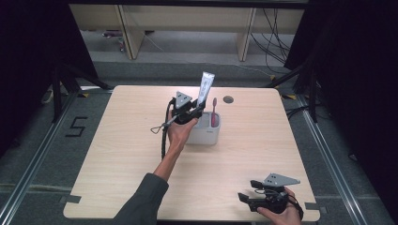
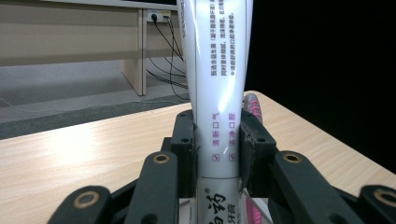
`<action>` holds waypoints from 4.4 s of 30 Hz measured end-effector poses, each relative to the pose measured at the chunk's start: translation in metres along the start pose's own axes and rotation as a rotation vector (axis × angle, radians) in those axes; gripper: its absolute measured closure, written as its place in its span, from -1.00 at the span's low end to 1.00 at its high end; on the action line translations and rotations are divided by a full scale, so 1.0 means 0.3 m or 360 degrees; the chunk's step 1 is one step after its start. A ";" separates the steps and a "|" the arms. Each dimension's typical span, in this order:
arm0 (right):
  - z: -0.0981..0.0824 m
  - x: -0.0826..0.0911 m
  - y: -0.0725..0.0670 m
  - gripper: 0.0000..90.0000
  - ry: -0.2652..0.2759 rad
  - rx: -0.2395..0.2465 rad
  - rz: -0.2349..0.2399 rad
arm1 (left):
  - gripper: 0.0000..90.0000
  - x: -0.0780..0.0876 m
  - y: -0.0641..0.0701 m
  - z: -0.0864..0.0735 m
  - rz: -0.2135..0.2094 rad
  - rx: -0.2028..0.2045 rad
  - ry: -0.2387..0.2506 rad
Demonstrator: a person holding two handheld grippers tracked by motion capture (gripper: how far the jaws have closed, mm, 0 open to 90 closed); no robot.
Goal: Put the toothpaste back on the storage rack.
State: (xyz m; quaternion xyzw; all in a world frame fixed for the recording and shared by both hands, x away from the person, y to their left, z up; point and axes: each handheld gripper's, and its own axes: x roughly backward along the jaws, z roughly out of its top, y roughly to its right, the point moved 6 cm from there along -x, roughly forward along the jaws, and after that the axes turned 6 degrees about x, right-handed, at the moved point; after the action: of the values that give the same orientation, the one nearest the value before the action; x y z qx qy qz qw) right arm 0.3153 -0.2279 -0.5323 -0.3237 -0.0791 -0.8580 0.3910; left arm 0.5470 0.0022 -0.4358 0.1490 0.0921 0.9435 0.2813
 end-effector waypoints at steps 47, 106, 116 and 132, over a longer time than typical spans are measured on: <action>-0.003 -0.007 -0.010 -0.39 -0.0018 -0.0016 0.0019 | 0.42 0.018 -0.017 -0.088 0.0112 -0.0123 -0.0198; -0.004 -0.007 -0.011 -0.39 -0.0025 -0.0043 0.0006 | -0.11 0.196 -0.054 -0.048 0.0078 -0.0045 -0.0247; -0.004 -0.007 -0.010 -0.39 -0.0024 -0.0054 0.0002 | -0.17 0.249 -0.063 -0.067 0.0040 -0.0034 -0.0242; -0.005 -0.004 -0.011 -0.39 -0.0039 -0.0069 0.0012 | -0.30 0.321 -0.087 -0.105 -0.0013 -0.0045 -0.0305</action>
State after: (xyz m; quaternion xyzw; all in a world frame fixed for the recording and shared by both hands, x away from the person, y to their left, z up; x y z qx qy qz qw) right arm 0.3128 -0.2256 -0.5339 -0.3428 -0.0640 -0.8540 0.3861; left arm 0.4730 0.0746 -0.4499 0.2341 0.0520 0.9249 0.2949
